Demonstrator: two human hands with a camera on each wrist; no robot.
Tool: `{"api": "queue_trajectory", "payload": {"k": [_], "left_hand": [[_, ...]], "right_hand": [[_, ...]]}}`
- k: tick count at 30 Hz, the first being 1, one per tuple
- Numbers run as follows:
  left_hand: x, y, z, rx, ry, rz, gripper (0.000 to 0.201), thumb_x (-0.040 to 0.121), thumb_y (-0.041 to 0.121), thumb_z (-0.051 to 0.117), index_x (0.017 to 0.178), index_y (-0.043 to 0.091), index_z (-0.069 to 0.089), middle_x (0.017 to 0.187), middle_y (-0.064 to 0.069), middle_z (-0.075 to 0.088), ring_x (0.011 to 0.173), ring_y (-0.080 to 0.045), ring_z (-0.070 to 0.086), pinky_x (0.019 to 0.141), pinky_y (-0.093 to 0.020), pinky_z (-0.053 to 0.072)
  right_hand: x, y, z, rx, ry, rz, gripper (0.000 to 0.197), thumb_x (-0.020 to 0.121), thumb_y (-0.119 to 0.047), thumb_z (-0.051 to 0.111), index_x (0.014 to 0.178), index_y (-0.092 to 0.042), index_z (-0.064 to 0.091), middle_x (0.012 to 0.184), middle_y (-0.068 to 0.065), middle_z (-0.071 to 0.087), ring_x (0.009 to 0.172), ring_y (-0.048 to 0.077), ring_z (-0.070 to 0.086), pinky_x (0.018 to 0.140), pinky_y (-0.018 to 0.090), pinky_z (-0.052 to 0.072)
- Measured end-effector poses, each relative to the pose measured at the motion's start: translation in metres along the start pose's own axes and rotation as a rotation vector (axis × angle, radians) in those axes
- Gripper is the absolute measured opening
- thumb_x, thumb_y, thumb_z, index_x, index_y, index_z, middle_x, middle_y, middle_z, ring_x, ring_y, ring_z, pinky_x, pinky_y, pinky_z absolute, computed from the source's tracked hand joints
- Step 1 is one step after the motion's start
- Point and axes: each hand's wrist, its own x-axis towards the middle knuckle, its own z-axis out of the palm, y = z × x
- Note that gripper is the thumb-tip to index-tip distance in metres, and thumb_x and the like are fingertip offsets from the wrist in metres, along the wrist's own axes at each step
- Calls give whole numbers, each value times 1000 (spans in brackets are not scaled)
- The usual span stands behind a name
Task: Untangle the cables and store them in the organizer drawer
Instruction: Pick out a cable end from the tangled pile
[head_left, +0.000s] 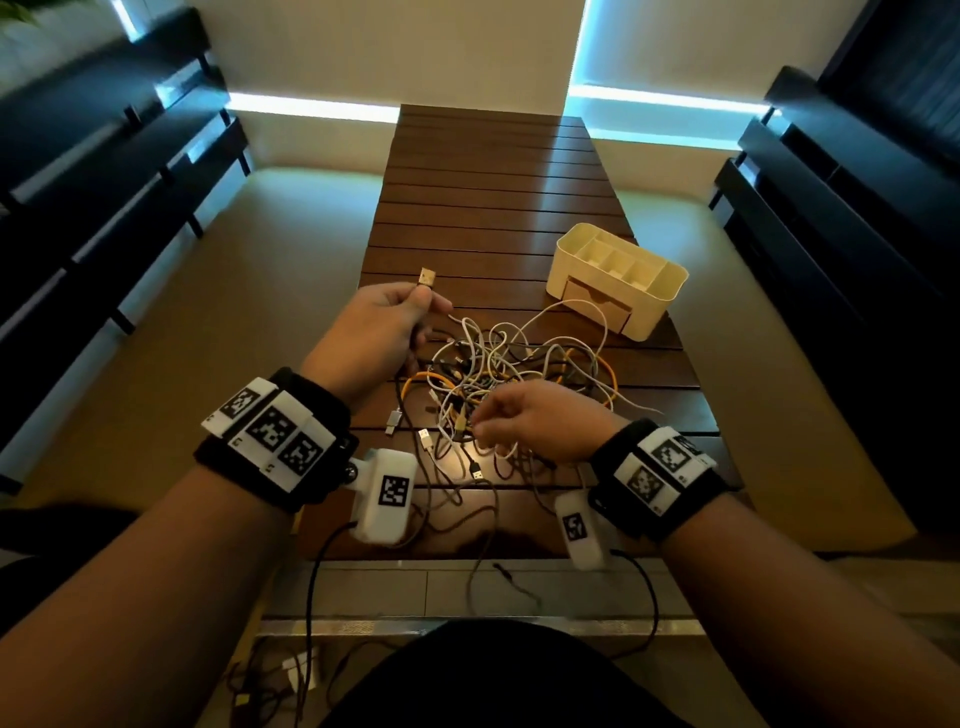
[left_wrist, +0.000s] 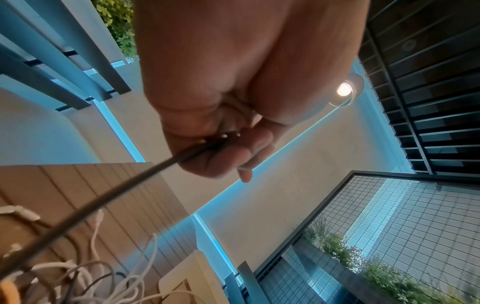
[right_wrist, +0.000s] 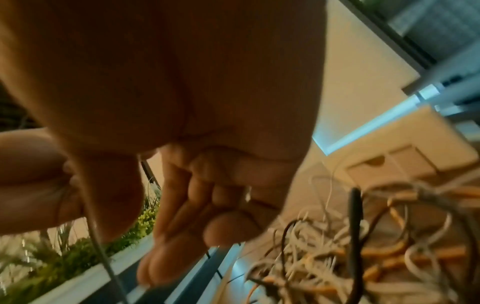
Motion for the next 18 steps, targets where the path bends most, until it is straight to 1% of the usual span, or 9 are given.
{"api": "queue_trajectory", "payload": {"k": [2,3,5,7,9,11,14,16,18], "left_hand": [[-3,-6,0,-45,-10,-49,36,108,24,37,98,10,68,58,4,42,46,-9,37,45,-23,37],[-5,-9,0,-62,-11,-73,35,107,22,37,99,8,68,58,3,41,45,-9,36,45,-23,36],[-9,-16,-3,-98,5,-117,33,106,18,37,103,4,67,59,2,41,45,-10,35,46,-23,34],[-14,-23,-10,-138,38,-154,32,105,13,37,107,0,66,60,1,42,46,-11,35,48,-25,33],[-18,-29,-17,-161,69,-174,32,104,10,36,108,2,67,62,0,44,47,-11,37,50,-27,35],[-23,-33,-24,-182,93,-183,31,105,9,35,108,2,66,64,-2,47,48,-11,39,50,-25,37],[-29,-40,-34,-189,93,-173,30,106,10,35,110,1,63,67,-5,52,53,-12,44,50,-20,41],[-31,-47,-39,-199,82,-175,29,106,10,35,110,1,62,68,-6,56,53,-11,47,50,-18,44],[-31,-54,-43,-184,64,-169,28,107,10,35,109,2,62,66,-5,59,51,-10,50,52,-20,45]], "right_hand": [[13,-1,10,265,87,-53,16,96,-22,62,110,-16,67,96,-2,73,79,5,68,66,18,54],[22,-1,17,326,130,-57,15,96,-19,62,110,-14,67,96,-1,74,78,6,68,64,17,52],[40,2,32,351,166,-56,12,95,-15,64,106,-11,68,92,1,74,76,7,68,66,20,53],[60,10,51,330,121,-42,6,93,-13,66,97,-16,69,87,1,73,77,9,67,72,26,55],[78,20,68,215,86,-8,8,91,-15,68,92,-22,70,88,0,72,83,15,68,81,34,57],[91,29,80,-18,103,8,9,91,-16,68,98,-20,73,100,1,72,97,18,67,90,35,54],[103,39,86,-353,103,-1,24,91,-17,64,114,-11,69,119,8,64,111,24,59,94,32,49],[110,44,88,-493,63,-12,29,90,-16,65,118,-9,64,123,9,57,115,26,53,95,33,45],[115,48,91,-544,71,-10,29,89,-16,66,116,-9,62,123,8,54,115,26,51,94,32,42]]}}
